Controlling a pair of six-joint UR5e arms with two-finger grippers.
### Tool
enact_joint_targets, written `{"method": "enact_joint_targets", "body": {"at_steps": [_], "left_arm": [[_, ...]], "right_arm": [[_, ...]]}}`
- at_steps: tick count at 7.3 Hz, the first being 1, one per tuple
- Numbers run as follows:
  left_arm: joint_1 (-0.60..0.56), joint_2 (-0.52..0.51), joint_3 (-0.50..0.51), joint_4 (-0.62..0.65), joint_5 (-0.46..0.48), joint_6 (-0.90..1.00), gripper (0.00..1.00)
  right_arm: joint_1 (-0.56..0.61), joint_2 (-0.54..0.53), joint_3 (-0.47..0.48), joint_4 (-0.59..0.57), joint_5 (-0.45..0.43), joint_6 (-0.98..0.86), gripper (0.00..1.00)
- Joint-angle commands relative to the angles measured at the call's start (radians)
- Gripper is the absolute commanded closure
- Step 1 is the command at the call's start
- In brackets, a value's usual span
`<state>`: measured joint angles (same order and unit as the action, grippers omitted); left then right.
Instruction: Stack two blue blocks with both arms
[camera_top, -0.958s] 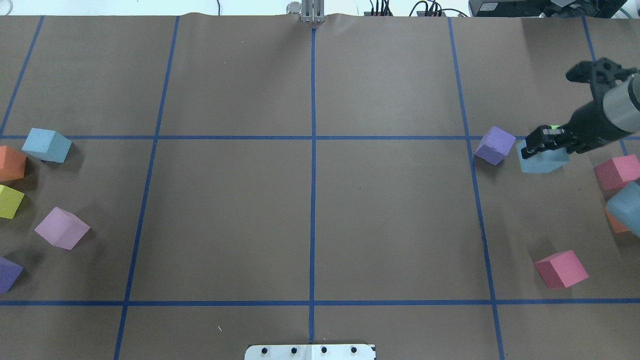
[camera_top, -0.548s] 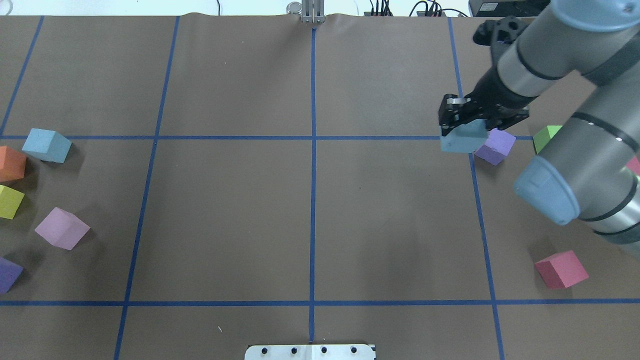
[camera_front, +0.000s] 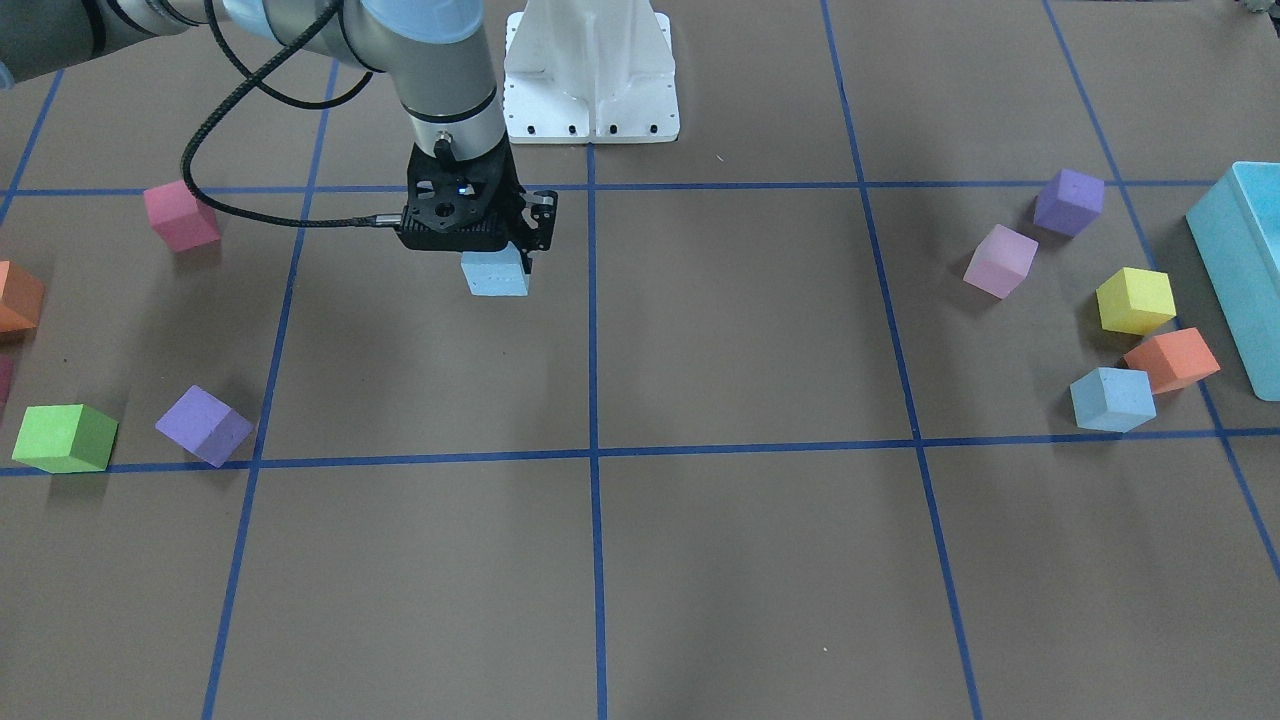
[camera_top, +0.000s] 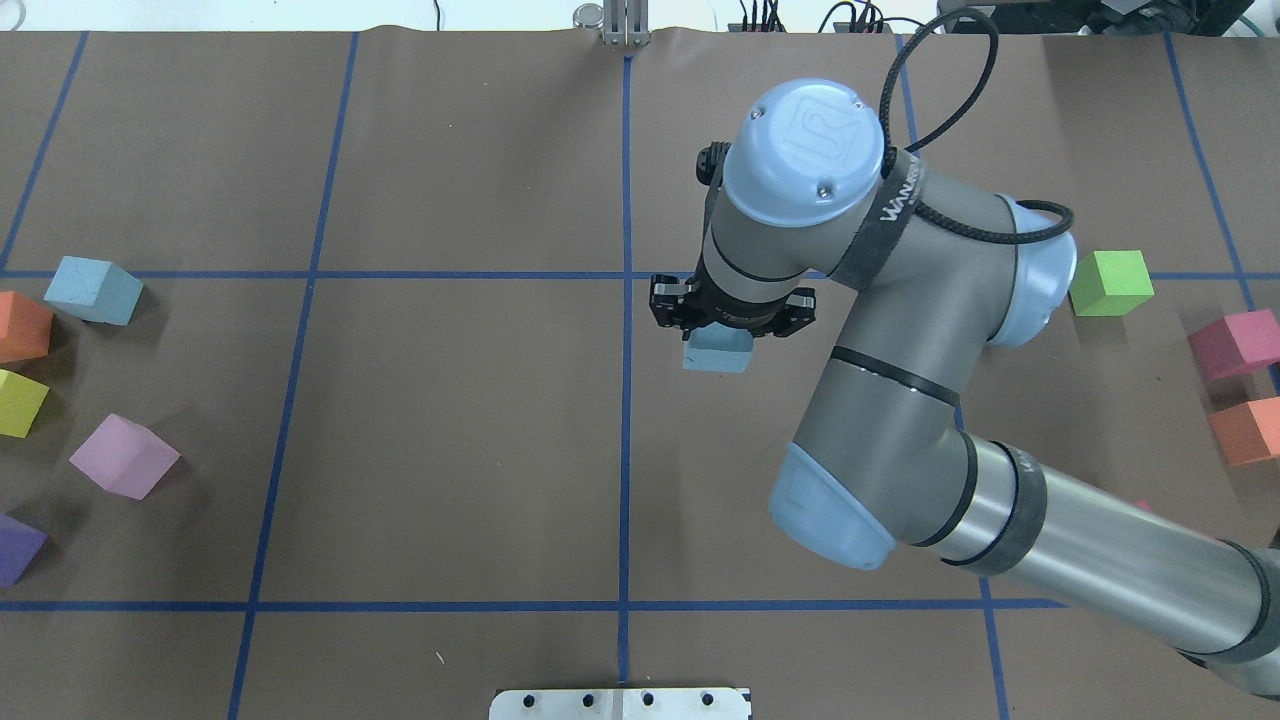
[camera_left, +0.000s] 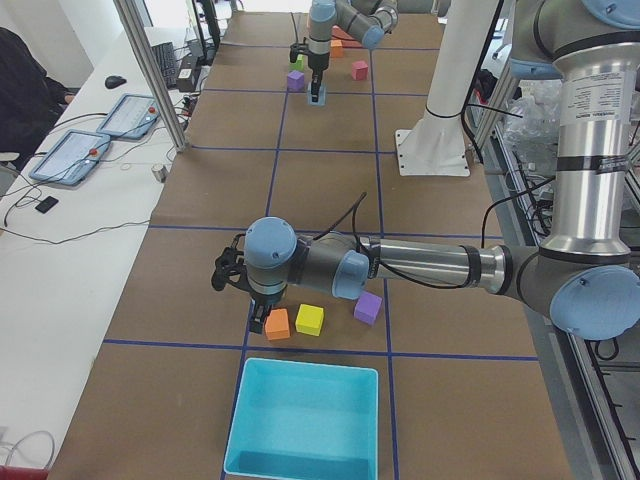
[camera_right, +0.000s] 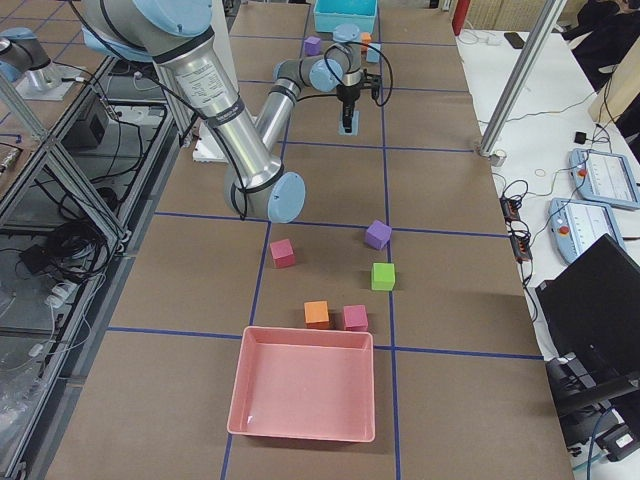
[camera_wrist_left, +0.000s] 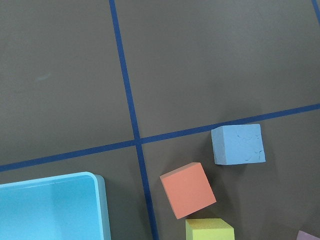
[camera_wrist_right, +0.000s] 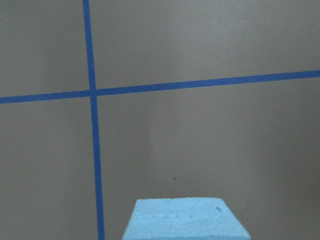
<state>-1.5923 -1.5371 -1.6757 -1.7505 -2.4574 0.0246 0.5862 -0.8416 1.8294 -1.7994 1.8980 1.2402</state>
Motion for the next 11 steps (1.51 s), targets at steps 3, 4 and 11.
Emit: {"method": "enact_joint_targets", "body": {"at_steps": [3,4,11], "left_arm": [[0.000,0.000,0.002,0.000,0.000,0.002,0.02],[0.000,0.000,0.002,0.000,0.000,0.000,0.02],[0.000,0.000,0.001,-0.001,0.000,0.002,0.02]], "right_arm": [[-0.069,0.099,-0.253,0.158,-0.111,-0.048,0.46],[-0.072,0.133,-0.316,0.160,-0.117,-0.063,0.46],[-0.108,0.145,-0.447,0.298,-0.140,-0.061,0.46]]}}
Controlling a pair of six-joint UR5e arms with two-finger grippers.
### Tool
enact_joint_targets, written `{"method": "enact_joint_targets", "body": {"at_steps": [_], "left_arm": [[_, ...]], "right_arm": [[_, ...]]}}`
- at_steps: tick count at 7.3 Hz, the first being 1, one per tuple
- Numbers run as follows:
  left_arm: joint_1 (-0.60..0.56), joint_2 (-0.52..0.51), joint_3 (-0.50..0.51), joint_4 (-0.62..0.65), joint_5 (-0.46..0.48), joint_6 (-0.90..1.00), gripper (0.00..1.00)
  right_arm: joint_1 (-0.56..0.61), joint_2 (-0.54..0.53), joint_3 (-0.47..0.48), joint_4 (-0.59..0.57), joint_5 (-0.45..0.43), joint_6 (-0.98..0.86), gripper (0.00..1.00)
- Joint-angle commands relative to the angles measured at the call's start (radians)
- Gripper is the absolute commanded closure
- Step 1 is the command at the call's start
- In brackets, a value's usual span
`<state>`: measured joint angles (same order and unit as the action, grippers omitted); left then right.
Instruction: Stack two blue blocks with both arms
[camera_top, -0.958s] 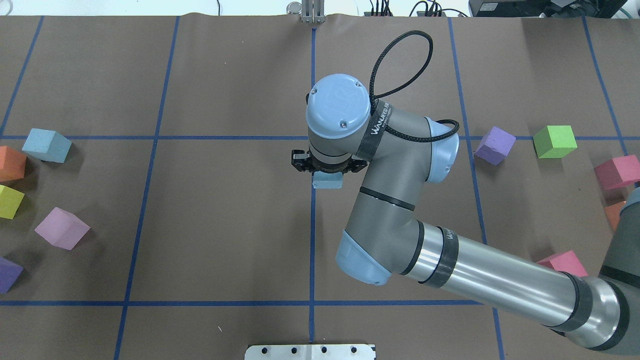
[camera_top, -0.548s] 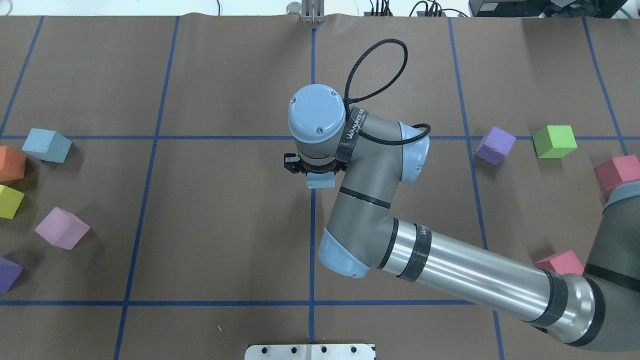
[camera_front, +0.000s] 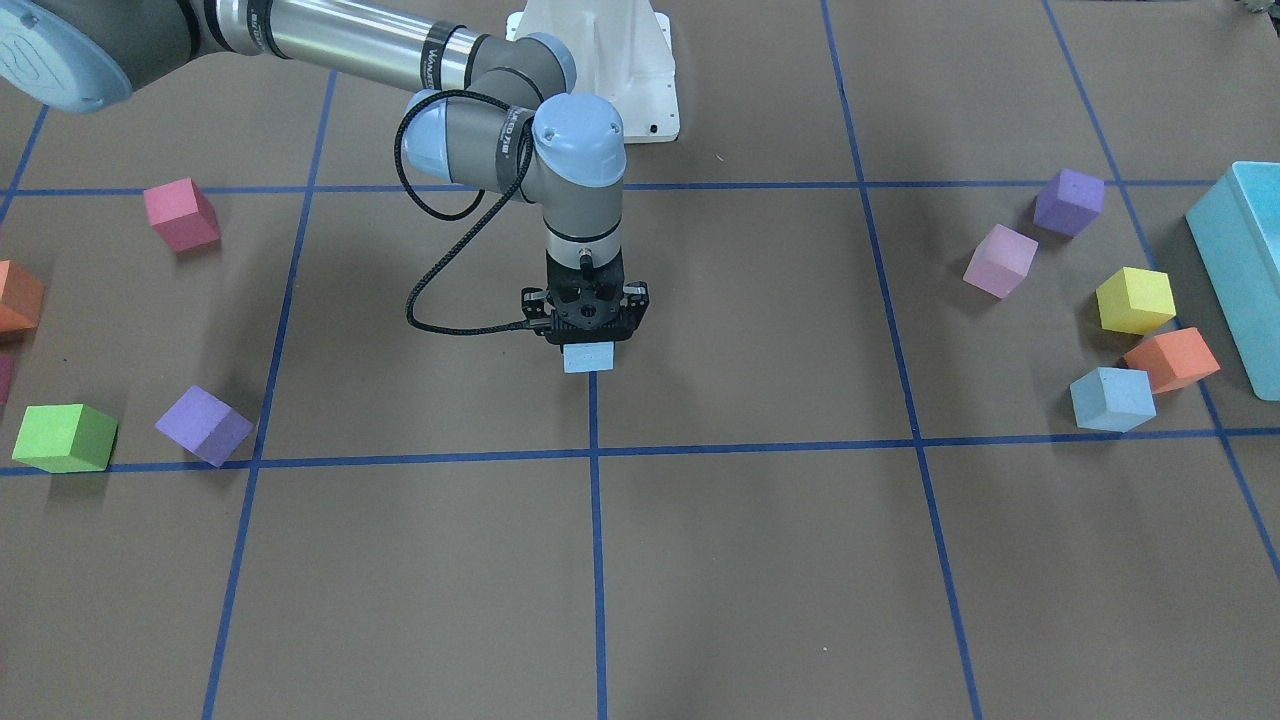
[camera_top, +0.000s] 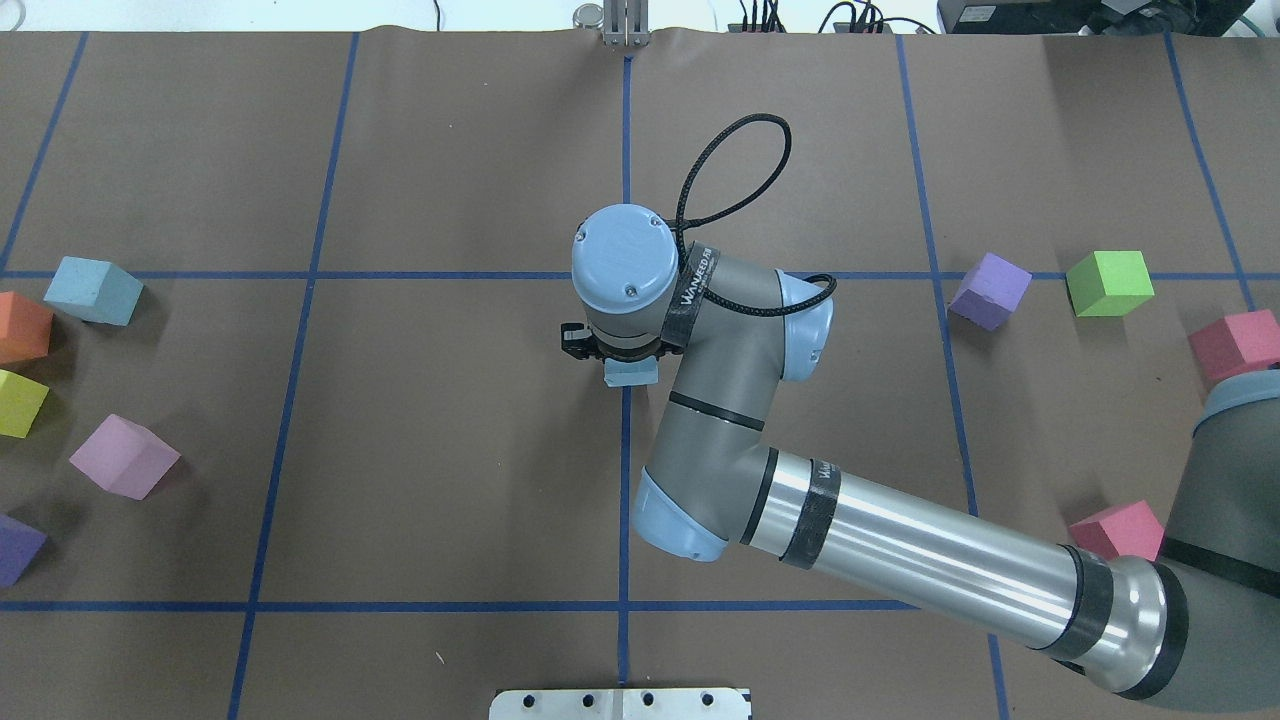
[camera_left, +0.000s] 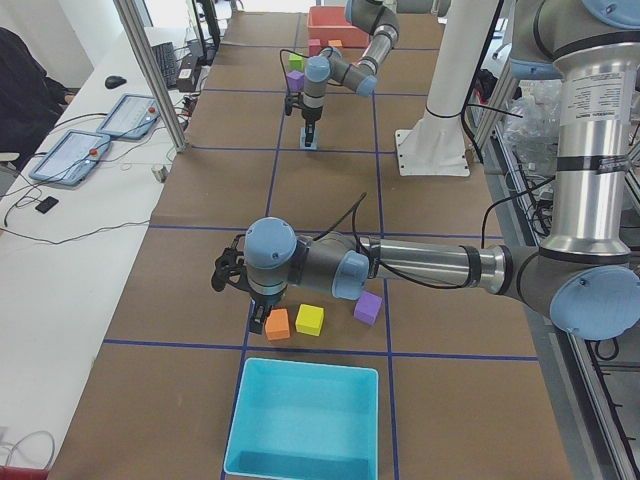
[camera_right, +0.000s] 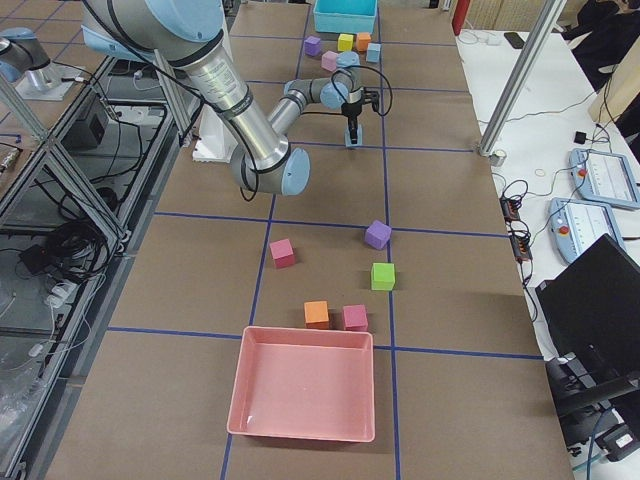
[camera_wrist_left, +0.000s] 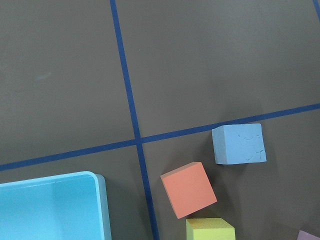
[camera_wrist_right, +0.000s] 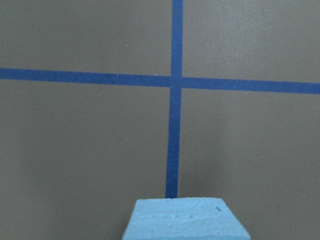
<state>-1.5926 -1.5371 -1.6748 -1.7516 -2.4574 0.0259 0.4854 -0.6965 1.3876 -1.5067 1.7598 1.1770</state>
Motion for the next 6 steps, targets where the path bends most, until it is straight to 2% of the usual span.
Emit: {"method": "enact_joint_targets", "body": {"at_steps": [1,2,3,4,5,6], "left_arm": [[0.000,0.000,0.001,0.000,0.000,0.000,0.02],[0.000,0.000,0.001,0.000,0.000,0.000,0.02],[0.000,0.000,0.001,0.001,0.000,0.000,0.02],[0.000,0.000,0.001,0.001,0.000,0.000,0.02],[0.000,0.000,0.001,0.001,0.000,0.000,0.02],[0.000,0.000,0.003,0.001,0.000,0.000,0.02]], "right_arm": [[-0.010,0.000,-0.006,0.006,-0.002,0.006,0.45],[-0.010,0.000,-0.006,0.006,-0.002,0.006,0.41],[-0.011,-0.001,-0.006,0.006,-0.002,0.006,0.22],[-0.011,-0.001,-0.006,0.006,-0.003,0.004,0.08],[-0.013,-0.001,-0.006,0.006,-0.011,0.001,0.01],[-0.011,-0.001,-0.006,0.006,-0.011,0.000,0.01]]}}
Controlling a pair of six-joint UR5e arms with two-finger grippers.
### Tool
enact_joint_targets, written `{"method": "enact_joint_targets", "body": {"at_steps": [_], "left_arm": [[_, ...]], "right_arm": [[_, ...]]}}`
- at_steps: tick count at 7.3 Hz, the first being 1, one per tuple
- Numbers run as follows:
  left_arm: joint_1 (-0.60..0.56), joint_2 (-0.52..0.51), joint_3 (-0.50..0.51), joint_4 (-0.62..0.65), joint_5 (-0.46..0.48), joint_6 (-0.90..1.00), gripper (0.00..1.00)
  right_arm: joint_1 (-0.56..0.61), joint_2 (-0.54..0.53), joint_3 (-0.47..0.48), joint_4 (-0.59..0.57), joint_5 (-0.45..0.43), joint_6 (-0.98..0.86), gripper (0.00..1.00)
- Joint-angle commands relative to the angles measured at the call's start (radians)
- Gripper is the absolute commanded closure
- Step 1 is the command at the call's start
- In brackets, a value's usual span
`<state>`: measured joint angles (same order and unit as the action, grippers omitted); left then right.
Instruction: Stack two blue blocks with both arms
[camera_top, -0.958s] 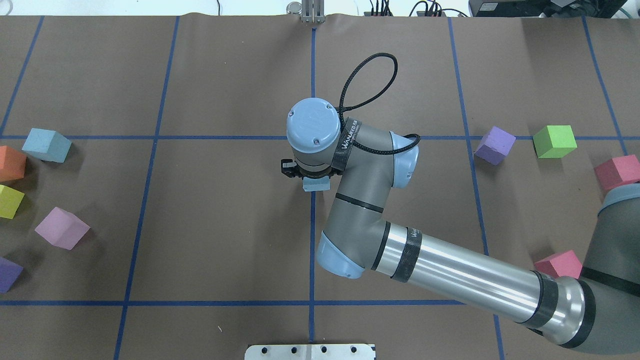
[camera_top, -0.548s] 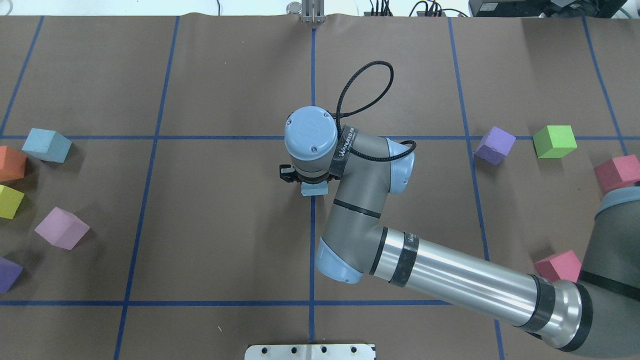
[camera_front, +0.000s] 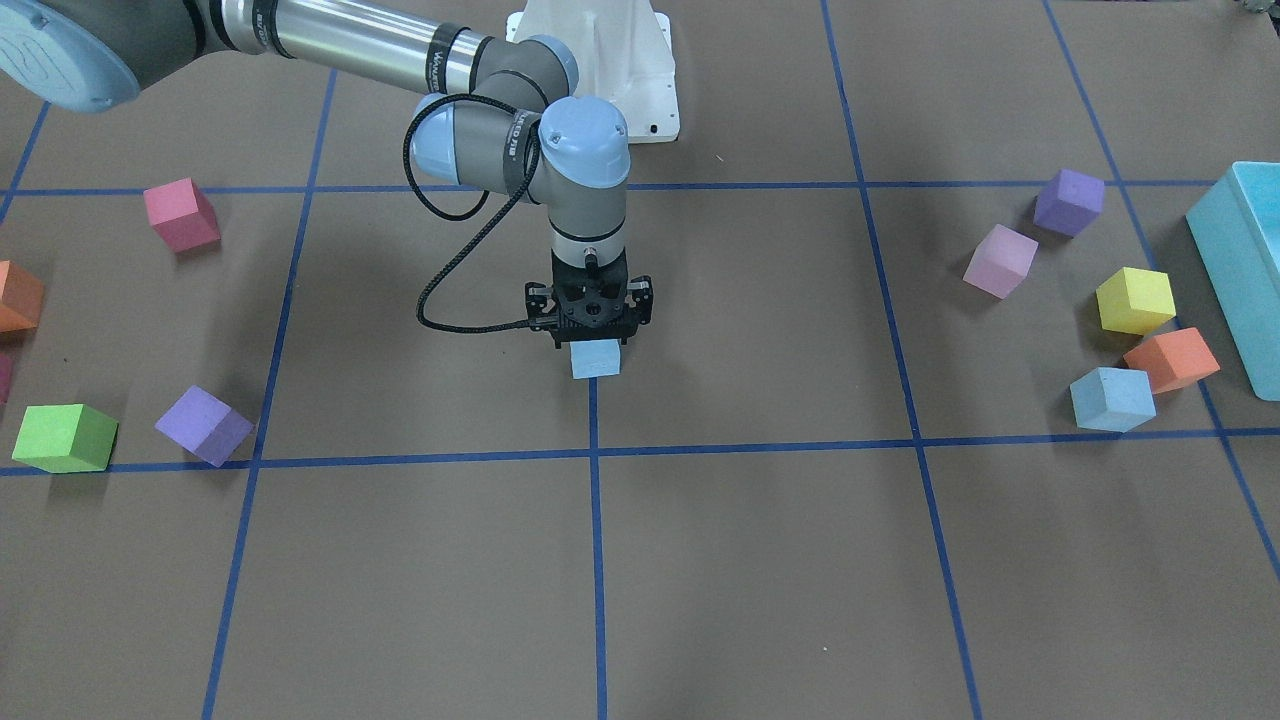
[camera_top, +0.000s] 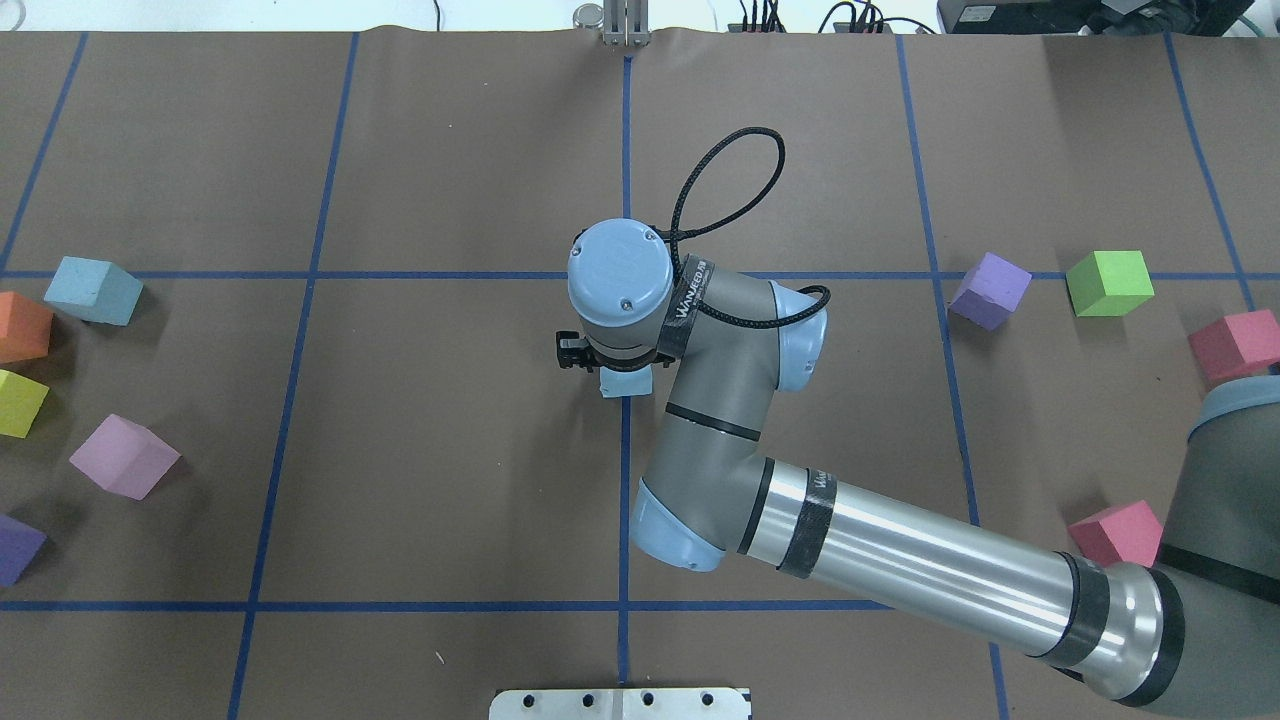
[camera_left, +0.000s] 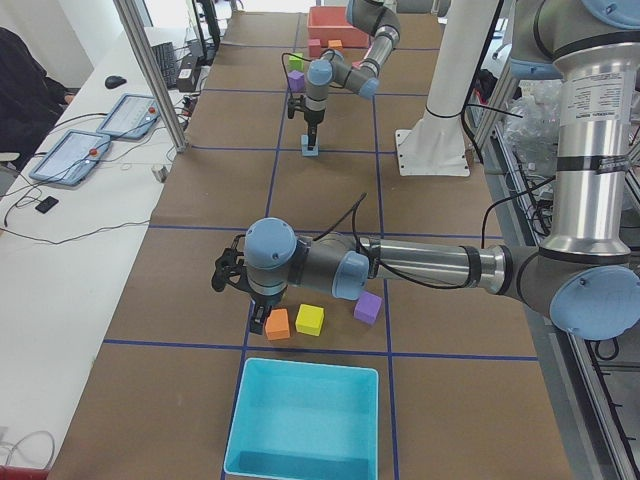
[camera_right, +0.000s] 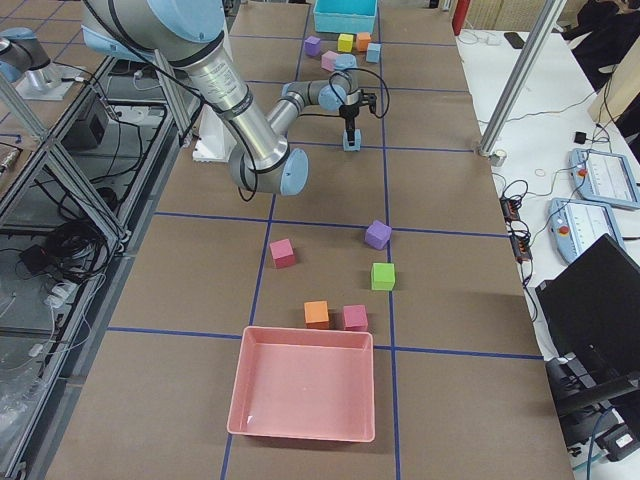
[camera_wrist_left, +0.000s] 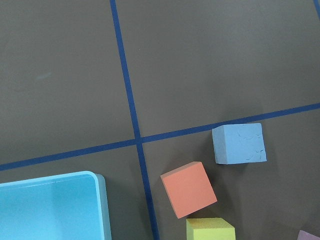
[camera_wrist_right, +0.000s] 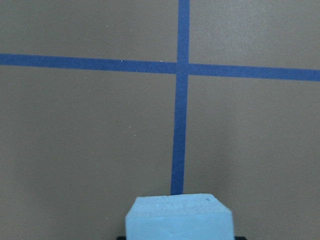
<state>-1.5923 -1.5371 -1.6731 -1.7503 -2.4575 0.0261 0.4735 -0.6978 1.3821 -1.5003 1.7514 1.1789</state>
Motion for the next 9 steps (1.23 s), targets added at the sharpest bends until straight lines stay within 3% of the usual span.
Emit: {"method": "enact_joint_targets", "body": {"at_steps": [1,2,3,4,6,8,9], "left_arm": [[0.000,-0.002,0.001,0.000,0.000,-0.003,0.02],[0.003,-0.014,0.001,0.000,0.002,-0.043,0.02],[0.038,-0.044,0.004,0.002,0.005,-0.096,0.02],[0.079,-0.096,0.039,0.002,0.008,-0.142,0.02],[0.165,-0.188,0.155,-0.011,0.011,-0.152,0.02],[0.205,-0.245,0.290,-0.142,0.012,-0.197,0.02],[0.245,-0.247,0.315,-0.231,0.014,-0.294,0.02]], "right_arm": [[0.002,0.000,0.003,0.002,-0.003,-0.010,0.00],[0.031,-0.003,0.024,0.000,0.016,-0.034,0.00],[0.089,-0.026,0.064,-0.005,0.089,-0.077,0.00],[0.170,-0.084,0.130,-0.011,0.193,-0.152,0.00],[0.307,-0.246,0.274,-0.018,0.310,-0.275,0.00],[0.544,-0.372,0.406,-0.168,0.457,-0.523,0.00],[0.650,-0.484,0.469,-0.236,0.465,-0.711,0.00]]}}
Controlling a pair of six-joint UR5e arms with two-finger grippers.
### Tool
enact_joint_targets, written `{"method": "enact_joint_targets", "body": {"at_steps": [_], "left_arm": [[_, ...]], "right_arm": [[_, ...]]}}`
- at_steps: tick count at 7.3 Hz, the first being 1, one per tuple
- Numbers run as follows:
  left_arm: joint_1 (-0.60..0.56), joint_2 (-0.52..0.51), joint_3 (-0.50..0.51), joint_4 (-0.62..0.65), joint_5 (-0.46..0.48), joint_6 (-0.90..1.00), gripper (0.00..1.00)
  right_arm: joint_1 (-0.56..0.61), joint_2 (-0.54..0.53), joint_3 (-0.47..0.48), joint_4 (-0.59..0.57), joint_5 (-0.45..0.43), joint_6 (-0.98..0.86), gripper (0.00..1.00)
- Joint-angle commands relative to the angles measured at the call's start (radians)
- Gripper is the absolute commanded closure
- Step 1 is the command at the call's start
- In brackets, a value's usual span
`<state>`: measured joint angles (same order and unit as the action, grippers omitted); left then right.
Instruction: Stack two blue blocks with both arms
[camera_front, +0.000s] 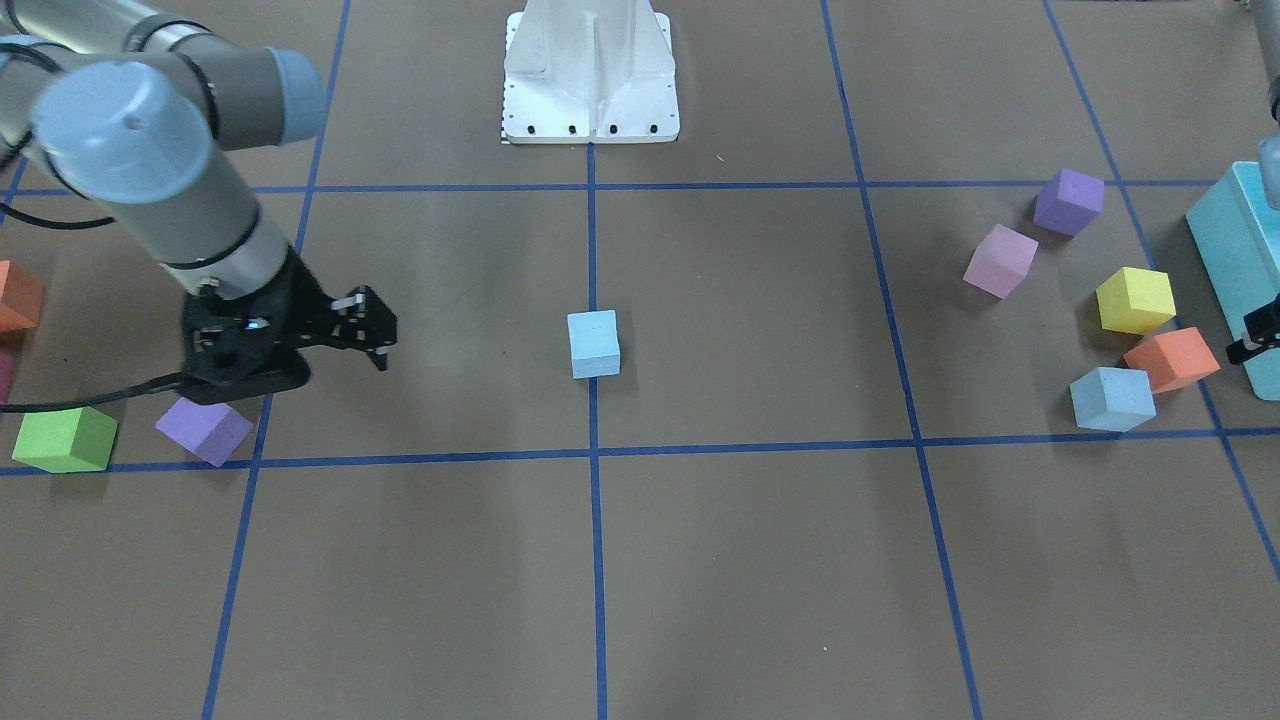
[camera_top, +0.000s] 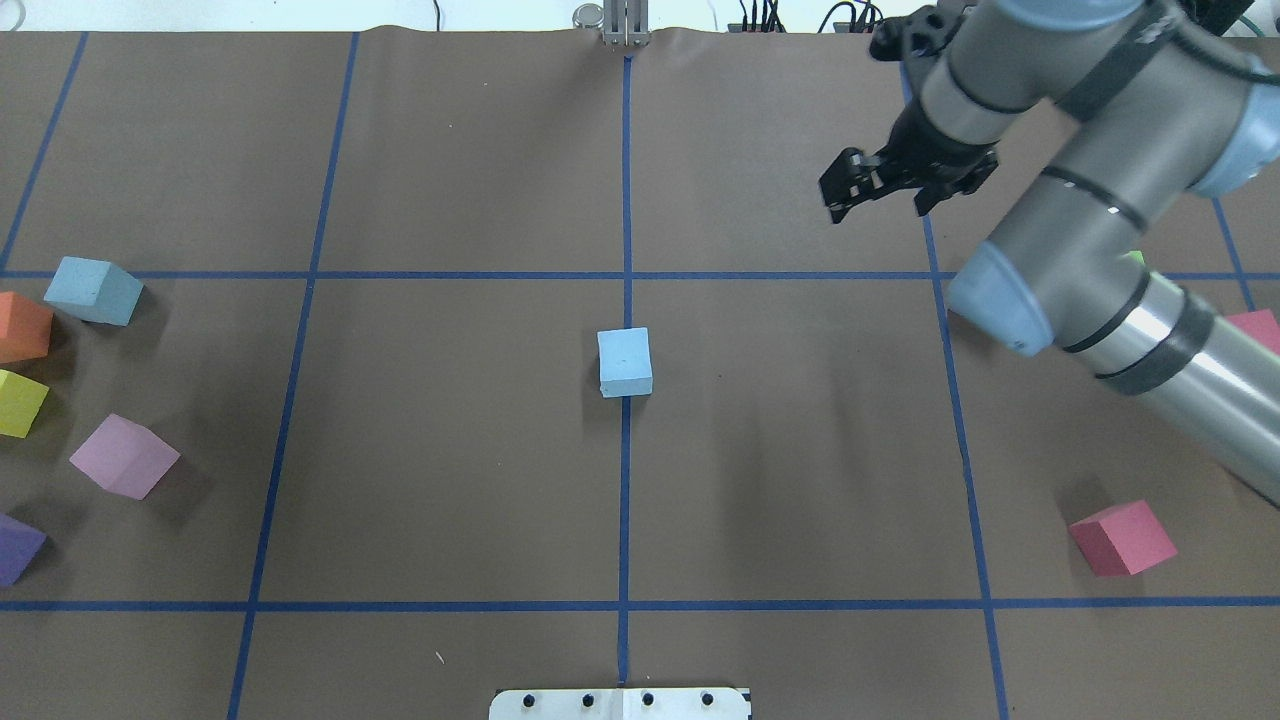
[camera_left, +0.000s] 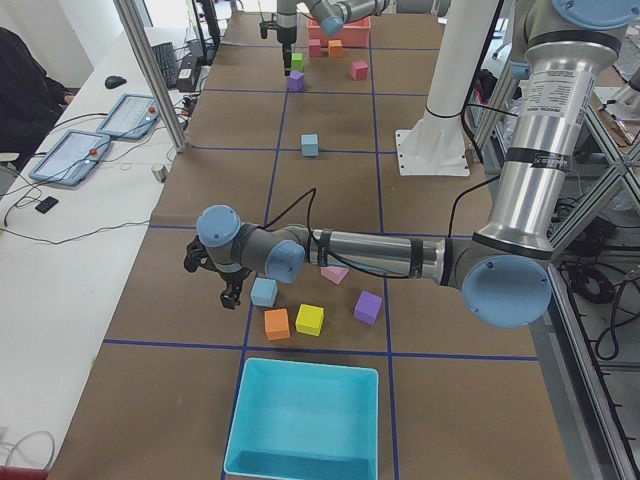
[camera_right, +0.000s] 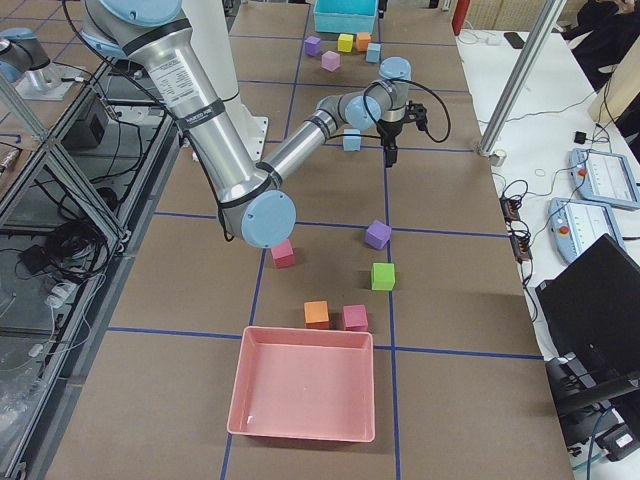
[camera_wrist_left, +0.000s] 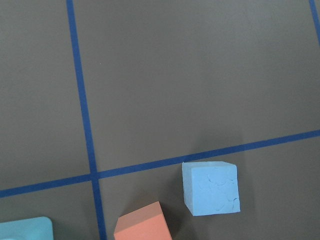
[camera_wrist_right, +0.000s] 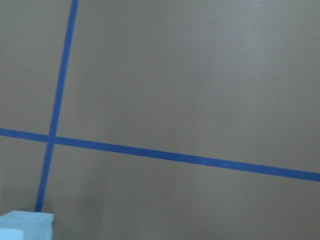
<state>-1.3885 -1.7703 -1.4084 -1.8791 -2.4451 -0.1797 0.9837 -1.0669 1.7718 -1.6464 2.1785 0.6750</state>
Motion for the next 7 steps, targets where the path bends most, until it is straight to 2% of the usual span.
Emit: {"method": "enact_joint_targets", "body": {"at_steps": [1,2,4,7], "left_arm": [[0.087,-0.014,0.052,-0.156,0.045,-0.163,0.02],[0.115,-0.014,0.052,-0.173,0.075,-0.202,0.02],[0.147,-0.015,0.052,-0.175,0.104,-0.204,0.02],[0.189,-0.027,0.095,-0.219,0.139,-0.204,0.02]], "right_arm": [[0.270,-0.181,0.089,-0.157,0.044,-0.386,0.00],[0.379,-0.236,0.084,-0.199,0.046,-0.538,0.00],[0.511,-0.351,0.075,-0.213,0.053,-0.732,0.00],[0.650,-0.468,0.061,-0.220,0.080,-0.918,0.00]]}}
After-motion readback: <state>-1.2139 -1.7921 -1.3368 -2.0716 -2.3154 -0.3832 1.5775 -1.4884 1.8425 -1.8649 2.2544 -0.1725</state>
